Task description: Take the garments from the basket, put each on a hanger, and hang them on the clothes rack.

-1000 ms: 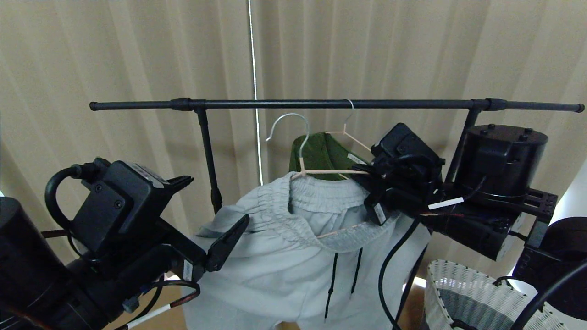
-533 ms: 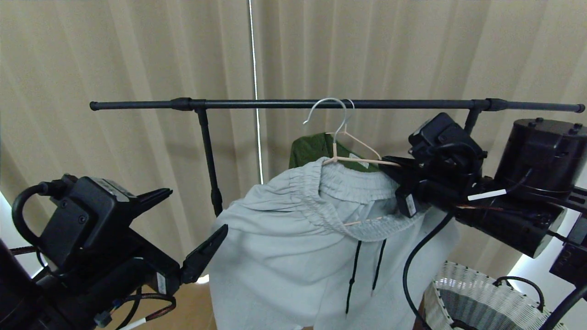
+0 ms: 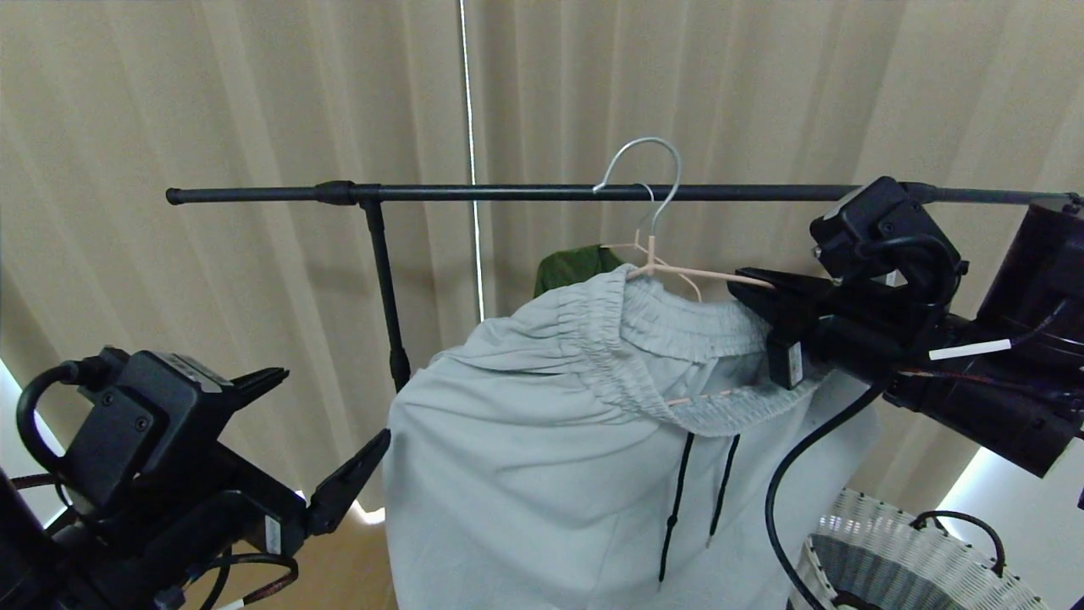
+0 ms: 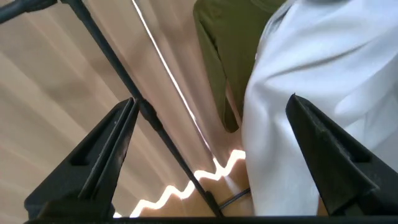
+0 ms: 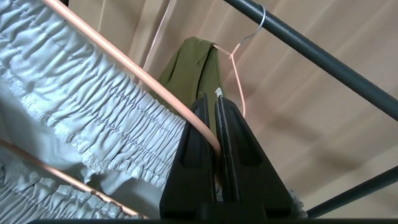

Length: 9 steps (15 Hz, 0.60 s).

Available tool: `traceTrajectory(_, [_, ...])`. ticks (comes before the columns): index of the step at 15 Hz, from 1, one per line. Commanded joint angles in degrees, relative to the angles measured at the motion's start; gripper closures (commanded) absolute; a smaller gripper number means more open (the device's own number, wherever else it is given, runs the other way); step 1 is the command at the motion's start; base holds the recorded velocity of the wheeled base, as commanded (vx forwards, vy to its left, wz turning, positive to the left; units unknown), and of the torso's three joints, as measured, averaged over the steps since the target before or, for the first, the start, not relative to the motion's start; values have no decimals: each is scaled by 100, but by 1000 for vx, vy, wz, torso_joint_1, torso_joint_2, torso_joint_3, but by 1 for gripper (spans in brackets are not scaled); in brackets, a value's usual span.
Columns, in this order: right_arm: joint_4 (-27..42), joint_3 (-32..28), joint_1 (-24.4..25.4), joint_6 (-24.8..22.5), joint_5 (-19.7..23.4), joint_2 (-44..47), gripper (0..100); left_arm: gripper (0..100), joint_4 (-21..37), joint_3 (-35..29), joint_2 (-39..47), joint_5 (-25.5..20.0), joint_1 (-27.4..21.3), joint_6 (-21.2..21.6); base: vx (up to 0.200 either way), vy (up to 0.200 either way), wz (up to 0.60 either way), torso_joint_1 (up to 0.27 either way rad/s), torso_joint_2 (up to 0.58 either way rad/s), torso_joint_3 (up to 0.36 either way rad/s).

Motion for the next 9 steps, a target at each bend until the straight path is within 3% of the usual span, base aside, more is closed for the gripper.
traceTrajectory(1, [-1,0,2,10,1,-62,100,0,-13,17,80,2,84,5,0,0,0,0,0,0])
traceTrajectory(9, [-1,35,2,10,36,-247,100,0,-5,202,247,-25,76,5,0,0,0,0,0,0])
